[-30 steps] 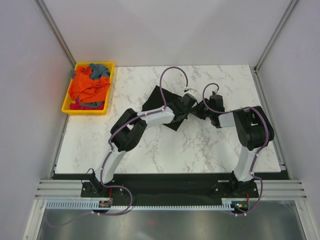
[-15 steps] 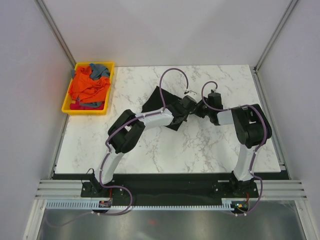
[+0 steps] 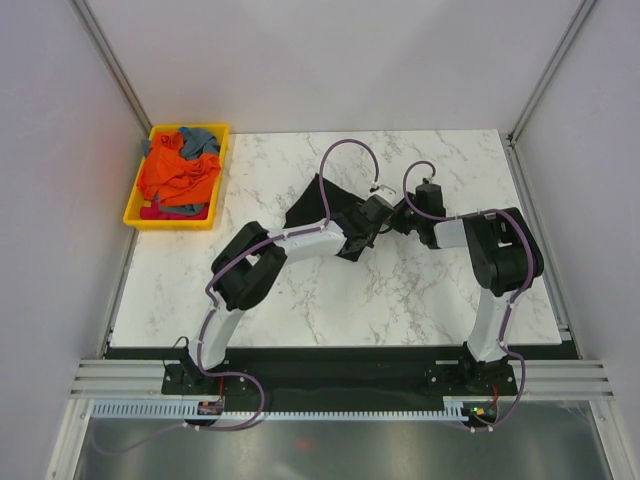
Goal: Fold and stack the t-shirts
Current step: Fold the tshirt
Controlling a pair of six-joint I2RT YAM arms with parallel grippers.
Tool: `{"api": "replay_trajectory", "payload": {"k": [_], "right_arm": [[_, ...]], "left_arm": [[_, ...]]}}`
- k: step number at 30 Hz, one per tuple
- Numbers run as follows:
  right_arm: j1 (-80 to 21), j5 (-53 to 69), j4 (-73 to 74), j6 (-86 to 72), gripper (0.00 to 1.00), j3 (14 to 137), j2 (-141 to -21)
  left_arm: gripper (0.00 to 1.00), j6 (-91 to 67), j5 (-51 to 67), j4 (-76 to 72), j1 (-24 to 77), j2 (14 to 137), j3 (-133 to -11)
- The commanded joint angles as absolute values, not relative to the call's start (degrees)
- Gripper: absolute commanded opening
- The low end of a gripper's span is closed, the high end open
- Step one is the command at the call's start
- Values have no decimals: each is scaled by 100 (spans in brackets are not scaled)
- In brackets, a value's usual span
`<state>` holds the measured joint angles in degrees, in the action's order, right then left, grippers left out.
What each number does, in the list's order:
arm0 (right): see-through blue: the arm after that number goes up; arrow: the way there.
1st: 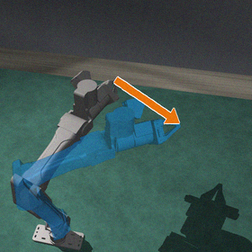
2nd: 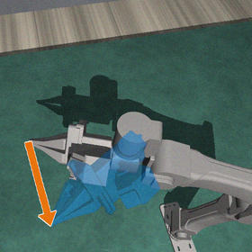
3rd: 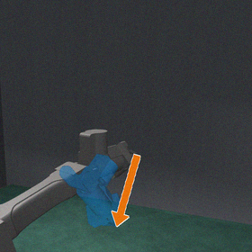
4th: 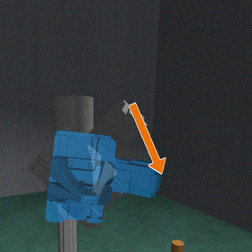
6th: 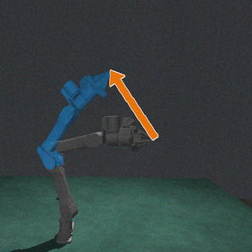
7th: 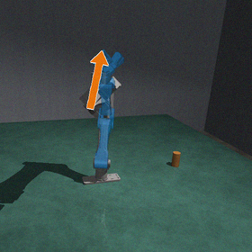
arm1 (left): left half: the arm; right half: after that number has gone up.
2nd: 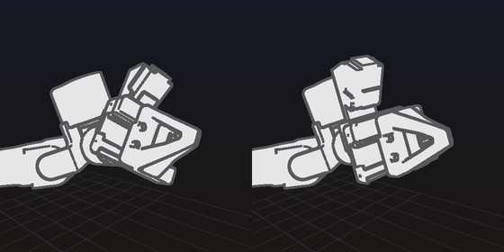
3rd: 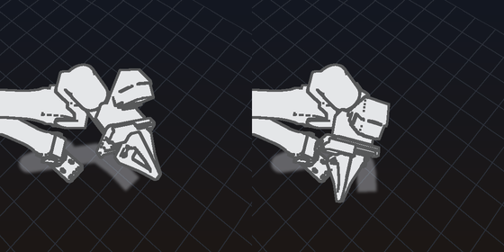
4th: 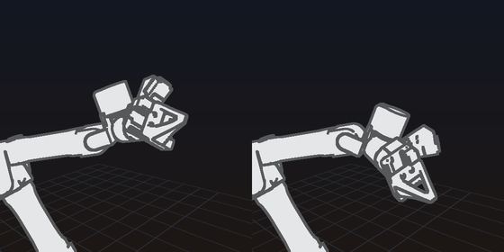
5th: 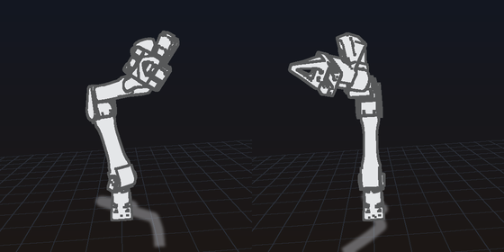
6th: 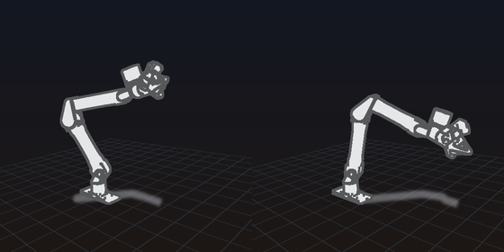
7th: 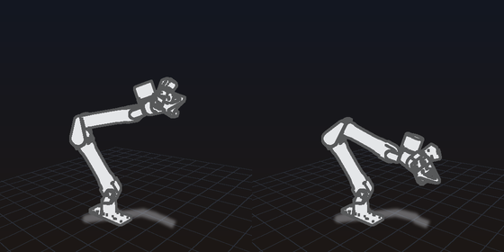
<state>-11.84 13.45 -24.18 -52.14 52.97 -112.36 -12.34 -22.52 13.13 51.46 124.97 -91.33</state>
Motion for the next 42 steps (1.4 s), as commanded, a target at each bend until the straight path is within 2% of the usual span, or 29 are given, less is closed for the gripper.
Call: {"api": "replay_trajectory", "payload": {"k": [1, 2, 3, 4, 7, 12, 16, 21, 26, 36, 39, 40, 42], "right_arm": [[-1160, 1081, -2250, -5106, 2, 5440, -11312], [-1160, 1090, -2233, -5098, 5, 5440, -11294], [-1151, 1090, -2145, -5063, 8, 5475, -11268], [-1134, 985, -1823, -4984, 21, 5502, -11033], [-1108, 765, -1357, -4887, 25, 5563, -10767], [-1081, 536, -642, -4650, 31, 5669, -10187], [-1090, 790, -746, -4667, 35, 5599, -9906], [-1099, 1142, -1098, -4781, 41, 5581, -9975], [-1107, 1186, -1309, -4799, 48, 5625, -10186], [-1187, 1389, -1652, -4773, 49, 5862, -11100], [-1195, 1310, -1722, -4685, 42, 5810, -11180], [-1195, 1292, -1740, -4650, 34, 5818, -11241], [-1187, 1257, -1679, -4536, 24, 5932, -11390]], "left_arm": [[5, -1151, -2408, 1186, 5221, 12217, -9079], [8, -1160, -2408, 1204, 5221, 12225, -9079], [18, -1186, -2417, 1213, 5221, 12234, -9105], [28, -1274, -2417, 1291, 5221, 12182, -9105], [32, -1336, -2400, 1397, 5212, 12007, -9088], [34, -1468, -1866, 1538, 5203, 11322, -8939], [34, -1950, -1267, 1837, 5142, 10856, -8624], [33, -2337, -713, 1565, 5142, 10766, -8043], [31, -2399, -642, 1213, 5124, 10968, -7761], [30, -2470, -659, 1064, 5071, 11452, -7595], [29, -2549, -554, 976, 5071, 11400, -7288], [29, -2575, -510, 880, 5071, 11295, -7190], [29, -2680, -396, 765, 5080, 11145, -6892]]}}
